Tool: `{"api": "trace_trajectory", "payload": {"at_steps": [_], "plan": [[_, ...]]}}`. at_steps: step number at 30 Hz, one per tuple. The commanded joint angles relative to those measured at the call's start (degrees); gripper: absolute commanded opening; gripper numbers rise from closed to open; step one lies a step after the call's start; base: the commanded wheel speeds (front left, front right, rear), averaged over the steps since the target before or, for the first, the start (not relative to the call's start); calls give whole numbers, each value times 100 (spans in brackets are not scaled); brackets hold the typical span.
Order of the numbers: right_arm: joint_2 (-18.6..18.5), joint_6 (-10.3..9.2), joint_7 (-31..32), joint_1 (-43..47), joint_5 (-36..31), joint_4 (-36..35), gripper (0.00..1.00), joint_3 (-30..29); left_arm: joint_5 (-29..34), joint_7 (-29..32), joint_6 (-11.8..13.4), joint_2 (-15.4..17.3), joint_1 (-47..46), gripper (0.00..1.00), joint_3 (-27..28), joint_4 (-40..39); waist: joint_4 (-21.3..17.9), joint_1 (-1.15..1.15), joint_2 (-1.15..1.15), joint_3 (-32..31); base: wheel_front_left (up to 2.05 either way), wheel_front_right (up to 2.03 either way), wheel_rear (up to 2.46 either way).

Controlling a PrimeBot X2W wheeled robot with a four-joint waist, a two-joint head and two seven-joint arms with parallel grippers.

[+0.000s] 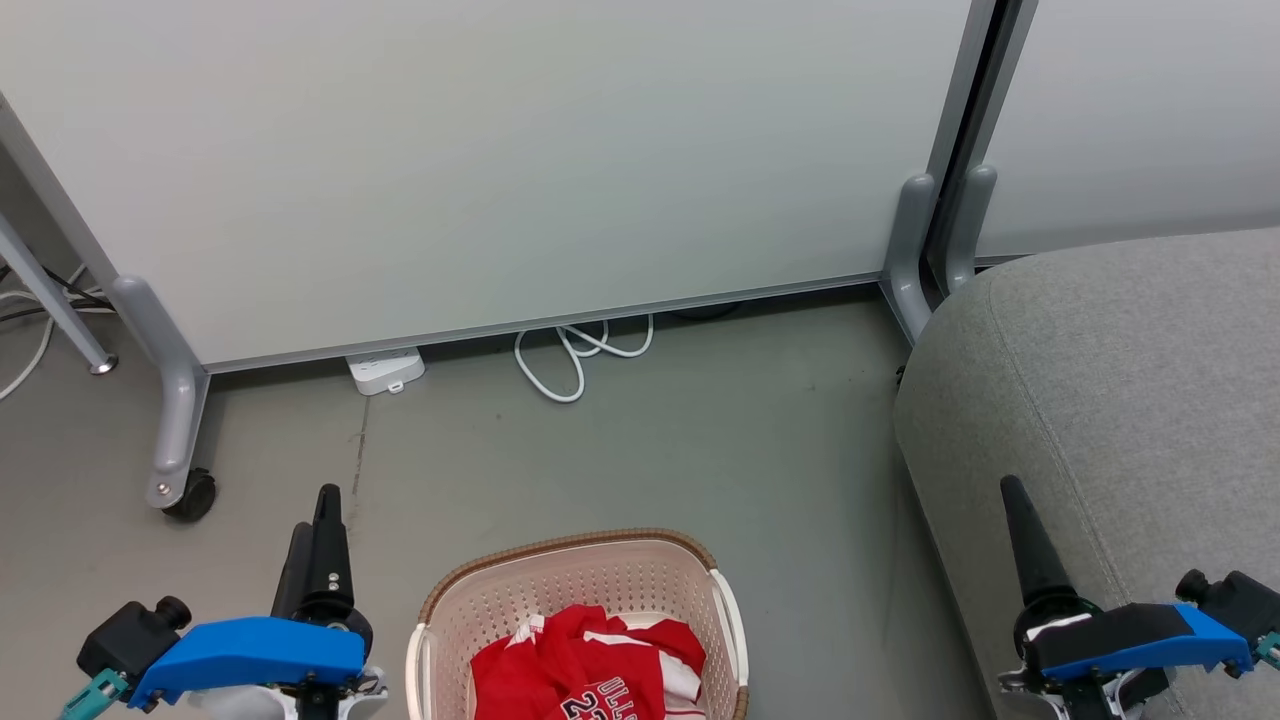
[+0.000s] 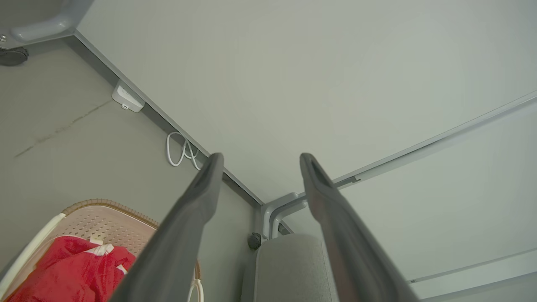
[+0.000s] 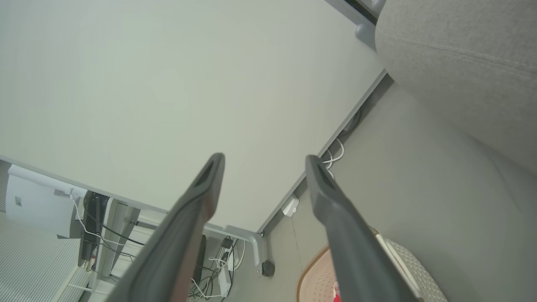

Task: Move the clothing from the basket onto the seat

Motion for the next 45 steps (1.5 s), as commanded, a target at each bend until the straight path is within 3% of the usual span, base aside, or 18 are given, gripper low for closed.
{"api": "trace_trajectory", "payload": {"at_steps": [1, 19, 45], "plan": [[-31, 7, -78, -198, -305, -57, 100, 23, 344, -84, 31, 63, -67, 100, -52, -85, 2, 0, 0, -3, 0, 0, 0], [-36, 9, -298, -250, -1962, 9, 100, 169, 1955, -436, 133, 110, -22, 100, -308, 1, 22, 0, 0, -31, 0, 0, 0], [-42, 12, -547, -272, -3584, 49, 100, 317, 3443, -830, 201, 127, 26, 100, -481, 217, 21, 0, 0, -69, 0, 0, 0]]}}
